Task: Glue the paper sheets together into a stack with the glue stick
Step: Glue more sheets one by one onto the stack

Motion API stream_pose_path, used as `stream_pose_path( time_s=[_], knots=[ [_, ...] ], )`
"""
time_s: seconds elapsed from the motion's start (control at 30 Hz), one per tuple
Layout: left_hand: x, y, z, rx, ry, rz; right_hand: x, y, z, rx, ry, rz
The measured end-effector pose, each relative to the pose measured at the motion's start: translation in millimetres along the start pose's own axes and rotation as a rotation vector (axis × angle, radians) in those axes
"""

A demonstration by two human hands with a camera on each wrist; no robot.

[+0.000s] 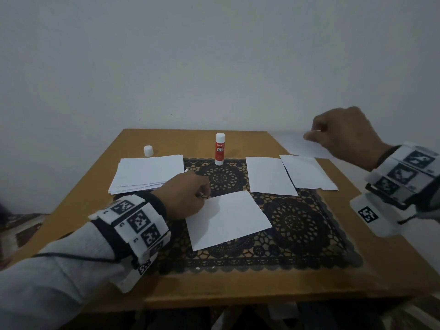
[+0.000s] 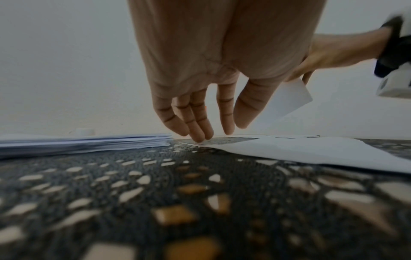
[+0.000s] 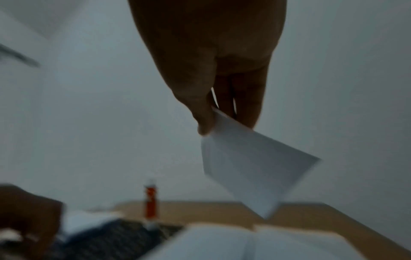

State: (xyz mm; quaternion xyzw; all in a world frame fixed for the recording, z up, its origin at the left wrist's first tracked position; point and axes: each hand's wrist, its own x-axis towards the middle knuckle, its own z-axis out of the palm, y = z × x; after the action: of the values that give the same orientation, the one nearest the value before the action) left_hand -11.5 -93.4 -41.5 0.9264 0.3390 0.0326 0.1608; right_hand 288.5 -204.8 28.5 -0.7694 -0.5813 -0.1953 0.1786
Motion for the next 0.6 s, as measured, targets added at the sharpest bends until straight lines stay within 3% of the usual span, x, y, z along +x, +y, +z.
stream_pose_path(
  time_s=[0.1,0.2,0.3,0.37,0.43,0.5,0.6],
  knots=[
    [-0.6,0.8,0.1,0.015,0.102,0.014,-8.2,-26.5,-26.6,0.072,-0.126,-0.031],
    [-5.6,7.4,-4.4,-0.018,0.206,0.044,-23.6,-57.4,-48.1,0.468,-0.286,-0.01],
    [-13.9,15.5,-18.0,-0.294,0.133,0.044,-28.3,-75.7,-56.3,0.843,-0.335,0.002],
    [-18.5,17.3,-26.5,-0.532,0.028,0.032,-25.1,-81.9,-53.0,0.991,-0.33,0.05],
    [-23.3,16.2,-30.5,-0.691,0.011,0.022,-22.0,-85.8,-41.8,1.069,-0.333,0.119],
    [-27.6,12.7,-31.6,-0.726,0.059,0.015,-20.8,-86.6,-24.4,1.115,-0.385,0.202],
    [-31.1,1.0,-27.9,-0.693,0.082,-0.054,-26.3,-83.8,2.2,1.148,-0.631,0.318]
  ],
)
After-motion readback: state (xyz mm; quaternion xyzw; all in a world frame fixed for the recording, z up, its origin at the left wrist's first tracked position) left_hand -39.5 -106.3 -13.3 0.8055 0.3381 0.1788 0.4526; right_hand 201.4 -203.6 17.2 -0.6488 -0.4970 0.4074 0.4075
